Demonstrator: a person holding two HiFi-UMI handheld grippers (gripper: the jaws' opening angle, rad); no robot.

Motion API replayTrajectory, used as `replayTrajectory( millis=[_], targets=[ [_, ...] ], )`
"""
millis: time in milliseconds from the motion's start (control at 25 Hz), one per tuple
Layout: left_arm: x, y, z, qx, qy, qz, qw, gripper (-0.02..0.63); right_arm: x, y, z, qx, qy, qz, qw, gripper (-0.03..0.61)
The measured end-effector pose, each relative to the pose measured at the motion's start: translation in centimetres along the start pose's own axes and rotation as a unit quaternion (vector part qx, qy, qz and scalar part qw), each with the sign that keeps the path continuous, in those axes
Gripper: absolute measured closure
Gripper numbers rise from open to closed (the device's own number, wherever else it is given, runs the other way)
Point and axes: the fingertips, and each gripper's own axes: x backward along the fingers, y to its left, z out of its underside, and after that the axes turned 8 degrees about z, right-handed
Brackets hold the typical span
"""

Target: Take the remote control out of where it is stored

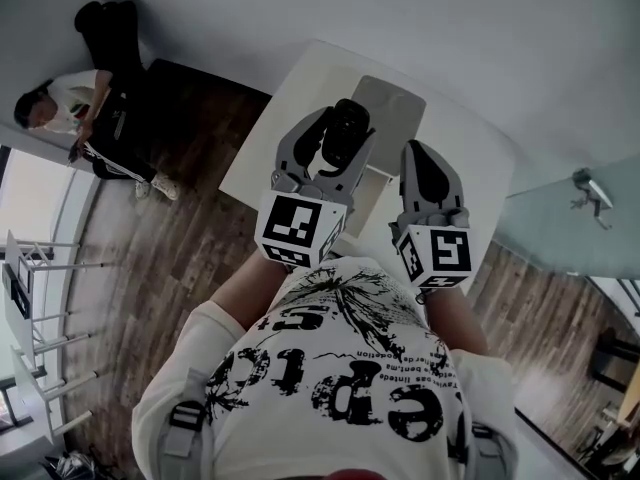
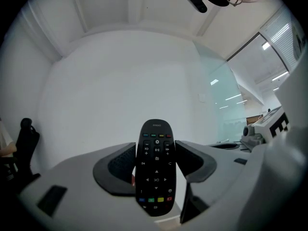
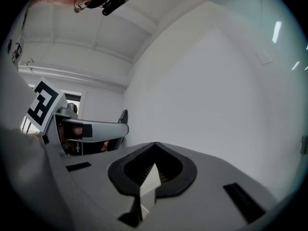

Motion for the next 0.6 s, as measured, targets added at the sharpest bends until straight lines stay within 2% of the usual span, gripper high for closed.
replayTrajectory(
  millis=[240, 600],
  targets=[
    [0.2, -0.2, -0.8, -0.010, -0.011, -0.010, 0.9998, 0.349, 0.6, 0.3, -0.5, 0.005, -0.004, 0.000, 1.000, 0.578],
    [-0.4, -1.2, 0.0, -0.003, 0.001, -0.001, 1.0000, 0.348, 0.9, -0.6, -0.2, 0.007, -0.005, 0.009, 1.000, 0.580]
  ],
)
